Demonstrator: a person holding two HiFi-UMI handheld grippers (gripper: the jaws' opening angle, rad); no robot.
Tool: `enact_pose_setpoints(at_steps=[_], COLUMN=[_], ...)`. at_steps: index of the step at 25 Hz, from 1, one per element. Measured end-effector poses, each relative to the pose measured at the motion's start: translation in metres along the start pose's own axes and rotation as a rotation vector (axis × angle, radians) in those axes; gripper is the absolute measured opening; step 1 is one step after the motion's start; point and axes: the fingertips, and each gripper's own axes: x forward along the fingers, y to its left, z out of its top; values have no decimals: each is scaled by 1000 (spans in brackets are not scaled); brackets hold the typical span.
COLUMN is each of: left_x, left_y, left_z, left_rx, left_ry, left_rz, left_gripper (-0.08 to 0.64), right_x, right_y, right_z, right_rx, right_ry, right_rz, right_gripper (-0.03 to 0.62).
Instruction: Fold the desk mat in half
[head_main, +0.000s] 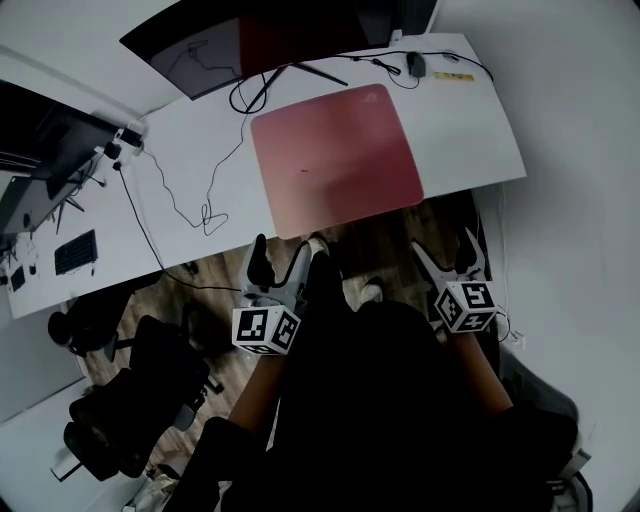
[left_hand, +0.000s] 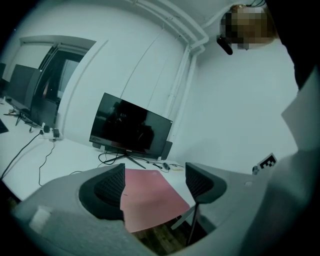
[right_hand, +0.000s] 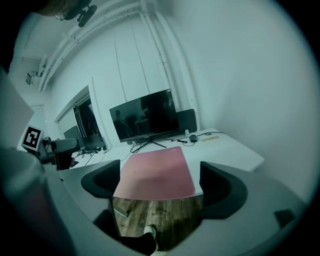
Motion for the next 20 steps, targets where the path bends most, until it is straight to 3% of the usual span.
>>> enact_pose_setpoints(at_steps=[11, 20], left_x=[47, 76], left_y=[57, 108], left_z=[15, 13], left_rx=[-75, -123], left_ry=[29, 53], left_rz=[-21, -43], left_gripper=[364, 364], right_x=[94, 133], right_y=[45, 41], right_z=[41, 30], right_rx=[-69, -67], right_ry=[57, 143], right_rz=[53, -39], right_gripper=[480, 480])
